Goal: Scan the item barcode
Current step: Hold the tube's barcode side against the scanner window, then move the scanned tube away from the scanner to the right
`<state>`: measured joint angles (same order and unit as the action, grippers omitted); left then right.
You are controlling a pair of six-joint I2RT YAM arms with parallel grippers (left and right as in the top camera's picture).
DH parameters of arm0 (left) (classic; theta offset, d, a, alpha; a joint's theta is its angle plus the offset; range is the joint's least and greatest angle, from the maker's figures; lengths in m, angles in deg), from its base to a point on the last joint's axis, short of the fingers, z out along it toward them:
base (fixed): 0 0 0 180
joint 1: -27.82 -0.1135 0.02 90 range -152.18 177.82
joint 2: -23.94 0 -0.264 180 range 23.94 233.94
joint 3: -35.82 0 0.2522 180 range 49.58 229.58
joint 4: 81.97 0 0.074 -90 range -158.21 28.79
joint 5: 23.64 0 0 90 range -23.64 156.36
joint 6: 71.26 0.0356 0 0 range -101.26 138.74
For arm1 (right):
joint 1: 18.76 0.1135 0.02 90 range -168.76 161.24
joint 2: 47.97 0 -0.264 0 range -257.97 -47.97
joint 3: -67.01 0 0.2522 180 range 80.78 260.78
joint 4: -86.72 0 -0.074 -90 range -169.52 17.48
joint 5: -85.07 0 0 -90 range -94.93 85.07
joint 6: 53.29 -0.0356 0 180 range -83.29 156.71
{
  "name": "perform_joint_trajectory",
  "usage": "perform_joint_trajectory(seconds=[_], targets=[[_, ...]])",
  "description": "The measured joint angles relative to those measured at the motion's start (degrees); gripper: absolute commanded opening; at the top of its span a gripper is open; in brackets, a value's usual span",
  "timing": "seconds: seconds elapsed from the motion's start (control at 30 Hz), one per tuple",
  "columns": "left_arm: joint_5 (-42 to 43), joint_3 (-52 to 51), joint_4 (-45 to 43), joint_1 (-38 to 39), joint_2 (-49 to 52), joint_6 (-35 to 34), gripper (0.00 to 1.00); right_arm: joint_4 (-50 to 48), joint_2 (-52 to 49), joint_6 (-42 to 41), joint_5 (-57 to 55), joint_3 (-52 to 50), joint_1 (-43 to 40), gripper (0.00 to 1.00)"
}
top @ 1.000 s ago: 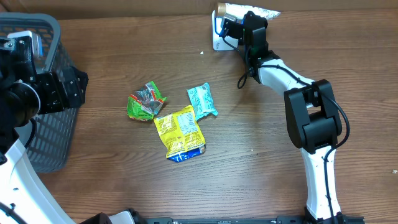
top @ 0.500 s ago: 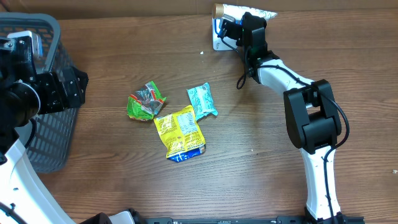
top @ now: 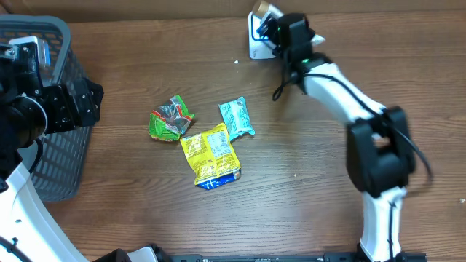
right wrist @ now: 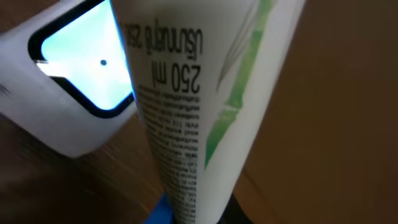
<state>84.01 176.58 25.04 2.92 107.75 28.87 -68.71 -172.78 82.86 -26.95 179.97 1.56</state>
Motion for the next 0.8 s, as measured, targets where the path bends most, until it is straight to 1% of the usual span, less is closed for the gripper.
perform_joint_trajectory(seconds=[0.07, 0.17, 0.27, 0.33, 0.43, 0.53, 0.6, 0.7, 0.8], targets=[[0.0, 0.0, 0.0, 0.0, 0.0, 0.0, 1.00, 7.7, 6.5, -7.2, 0.4, 0.0, -0.4, 0.04], [0.0, 0.0, 0.0, 0.0, 0.1, 0.0, 1.00, 22.2, 17.7, -20.1, 4.1, 0.3, -2.6, 0.04], [0.0, 0.0, 0.0, 0.0, 0.1, 0.0, 1.00, 34.6, 26.1, -33.3, 11.8, 1.5, -8.9, 0.04], [0.0, 0.0, 0.0, 0.0, 0.1, 0.0, 1.00, 40.9, 28.3, -40.5, 17.2, 2.2, -14.3, 0.04], [0.0, 0.0, 0.0, 0.0, 0.1, 0.0, 1.00, 49.1, 27.6, -50.3, 25.6, 1.5, -23.7, 0.04], [0.0, 0.0, 0.0, 0.0, 0.1, 0.0, 1.00, 51.3, 25.1, -55.9, 31.6, -2.1, -30.6, 0.04], [0.0, 0.0, 0.0, 0.0, 0.1, 0.0, 1.00, 51.2, 23.2, -58.2, 34.3, -5.2, -34.4, 0.04], [0.0, 0.0, 0.0, 0.0, 0.1, 0.0, 1.00, 48.4, 21.2, -58.9, 36.6, -9.9, -38.7, 0.04], [0.0, 0.0, 0.0, 0.0, 0.1, 0.0, 1.00, 43.6, 20.2, -57.3, 37.6, -13.6, -41.0, 0.04]])
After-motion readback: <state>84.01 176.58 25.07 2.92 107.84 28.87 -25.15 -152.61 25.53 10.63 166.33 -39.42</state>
